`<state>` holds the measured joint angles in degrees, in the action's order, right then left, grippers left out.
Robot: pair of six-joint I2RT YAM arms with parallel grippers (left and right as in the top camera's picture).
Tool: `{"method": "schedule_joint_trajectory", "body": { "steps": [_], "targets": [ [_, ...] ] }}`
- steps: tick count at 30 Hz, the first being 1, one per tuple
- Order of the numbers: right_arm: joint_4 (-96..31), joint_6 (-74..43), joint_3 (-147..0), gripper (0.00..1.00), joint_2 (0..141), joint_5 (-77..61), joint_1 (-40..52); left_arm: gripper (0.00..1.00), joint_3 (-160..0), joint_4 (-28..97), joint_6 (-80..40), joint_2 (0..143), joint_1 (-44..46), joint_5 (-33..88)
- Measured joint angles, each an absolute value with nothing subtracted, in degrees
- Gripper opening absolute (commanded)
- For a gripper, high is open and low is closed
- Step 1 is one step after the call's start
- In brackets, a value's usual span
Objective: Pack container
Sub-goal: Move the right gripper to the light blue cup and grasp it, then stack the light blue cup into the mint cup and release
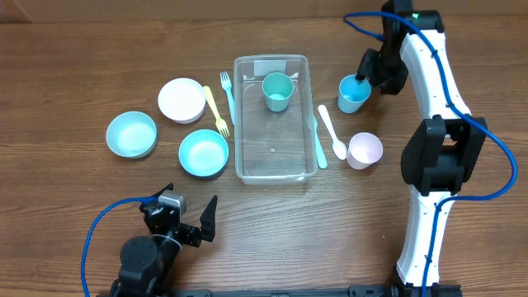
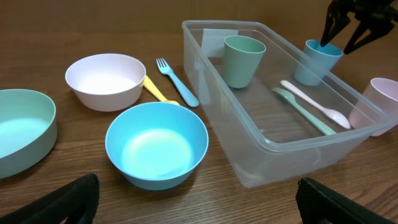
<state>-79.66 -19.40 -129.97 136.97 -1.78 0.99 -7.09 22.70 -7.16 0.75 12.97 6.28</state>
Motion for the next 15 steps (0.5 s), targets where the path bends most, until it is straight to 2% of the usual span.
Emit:
{"method": "schedule_joint_trajectory", "body": {
  "steps": [2,3,4,5,10,15],
  "targets": [
    [-77.1,-18.9,-126.3,0.57,137.0,-2.8,0.9,1.00,-7.1,22.7,-7.2,0.8,13.0,6.3],
    [-75.5,-18.8,-124.3,0.47,137.0,-3.2,0.9,1.00,-7.1,22.7,-7.2,0.8,13.0,6.3],
    [-74.5,-18.5,-122.4,0.22,137.0,-3.6,0.9,1.00,-7.1,22.7,-7.2,0.8,13.0,6.3],
    [-73.5,-18.4,-120.9,0.04,137.0,-3.8,1.0,1.00,-7.1,22.7,-7.2,0.8,13.0,6.3],
    [-74.9,-18.0,-121.3,0.04,137.1,-4.2,0.9,1.00,-7.1,22.7,-7.2,0.8,13.0,6.3],
    [-86.4,-18.5,-142.0,0.04,137.4,-3.4,1.2,1.00,-7.1,22.7,-7.2,0.8,13.0,6.3]
  ]
}}
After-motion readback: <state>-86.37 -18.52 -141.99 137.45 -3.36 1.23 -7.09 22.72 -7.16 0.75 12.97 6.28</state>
